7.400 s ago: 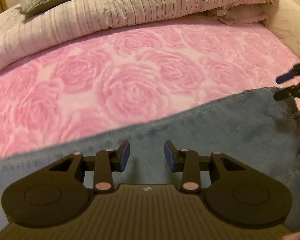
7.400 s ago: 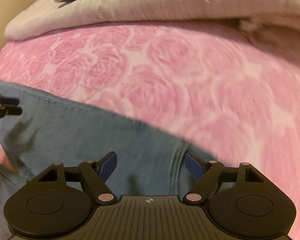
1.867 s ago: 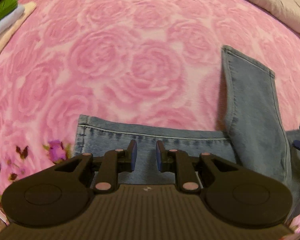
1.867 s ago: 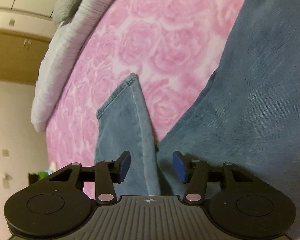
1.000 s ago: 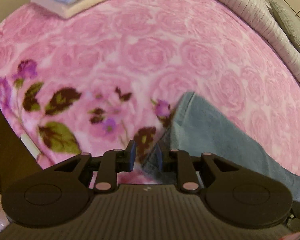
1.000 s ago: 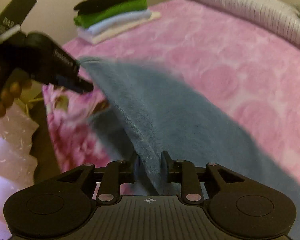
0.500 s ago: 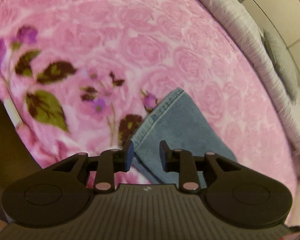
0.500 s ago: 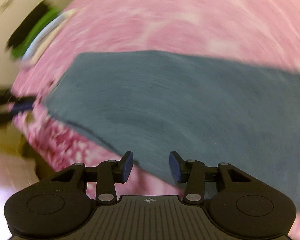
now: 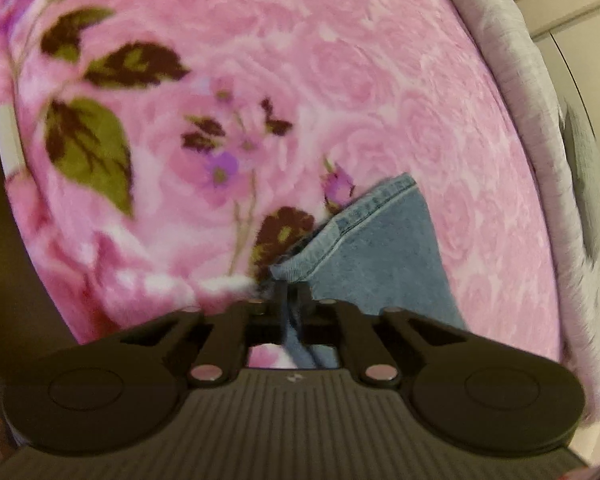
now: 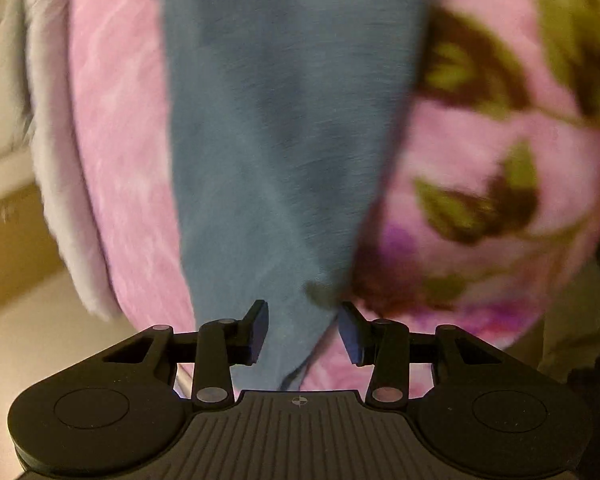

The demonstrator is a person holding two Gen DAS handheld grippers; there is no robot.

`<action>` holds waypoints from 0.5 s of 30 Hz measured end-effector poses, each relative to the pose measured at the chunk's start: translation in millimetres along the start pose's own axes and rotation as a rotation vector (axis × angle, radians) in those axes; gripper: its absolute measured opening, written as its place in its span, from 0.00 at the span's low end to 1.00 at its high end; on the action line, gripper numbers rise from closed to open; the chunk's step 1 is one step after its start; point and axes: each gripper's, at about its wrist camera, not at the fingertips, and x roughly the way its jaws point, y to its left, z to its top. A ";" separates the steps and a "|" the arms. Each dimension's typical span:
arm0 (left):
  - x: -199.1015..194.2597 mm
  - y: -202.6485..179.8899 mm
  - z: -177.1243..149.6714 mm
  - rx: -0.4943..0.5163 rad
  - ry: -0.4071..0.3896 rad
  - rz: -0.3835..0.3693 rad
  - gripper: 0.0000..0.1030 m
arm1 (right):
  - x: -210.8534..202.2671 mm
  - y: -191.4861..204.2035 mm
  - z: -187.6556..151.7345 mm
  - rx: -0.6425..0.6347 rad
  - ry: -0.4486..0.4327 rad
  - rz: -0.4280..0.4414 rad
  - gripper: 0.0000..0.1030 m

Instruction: Fold clothes

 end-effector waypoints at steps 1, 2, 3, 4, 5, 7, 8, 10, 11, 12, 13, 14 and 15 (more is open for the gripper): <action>-2.8 -1.4 -0.5 0.026 -0.003 -0.011 0.00 | -1.0 -0.7 0.0 0.008 -0.011 0.003 0.42; -5.6 -2.8 -1.0 0.051 -0.006 -0.023 0.00 | -2.0 -1.5 -0.1 0.015 -0.022 0.007 0.42; -6.9 -4.1 -1.3 0.072 -0.001 -0.034 0.00 | -2.9 -2.2 -0.1 0.023 -0.032 0.010 0.42; -6.2 -4.0 -1.0 0.074 0.011 -0.047 0.00 | -3.1 -1.6 0.4 0.021 -0.037 0.000 0.42; -5.4 -3.8 -0.7 0.075 0.022 -0.059 0.00 | -2.9 -0.8 1.1 0.019 -0.043 -0.018 0.42; -2.4 -1.2 -1.0 0.040 0.032 -0.050 0.06 | -2.2 0.1 1.7 0.014 -0.057 -0.042 0.43; 0.0 0.9 -0.8 0.015 0.036 -0.053 0.06 | -1.0 0.3 1.4 0.009 -0.063 -0.044 0.43; 3.1 2.2 -1.1 -0.009 0.036 -0.062 0.06 | -0.7 3.6 1.3 -0.016 -0.081 -0.045 0.43; 4.6 2.9 -1.2 -0.021 0.036 -0.067 0.06 | -1.1 6.2 1.8 -0.032 -0.091 -0.041 0.43; 2.5 0.6 -1.6 0.009 0.028 -0.067 0.02 | -2.5 9.2 1.1 -0.056 -0.104 -0.034 0.42; 0.2 -1.7 -2.0 0.040 0.020 -0.068 0.00 | -4.1 12.3 -0.4 -0.085 -0.118 -0.028 0.36; -2.0 -4.0 -2.4 0.071 0.012 -0.069 0.00 | -5.6 16.4 -1.0 -0.116 -0.121 -0.021 0.25; -4.2 -6.3 -2.8 0.102 0.003 -0.070 0.00 | -7.6 22.0 -1.3 -0.152 -0.117 -0.030 0.11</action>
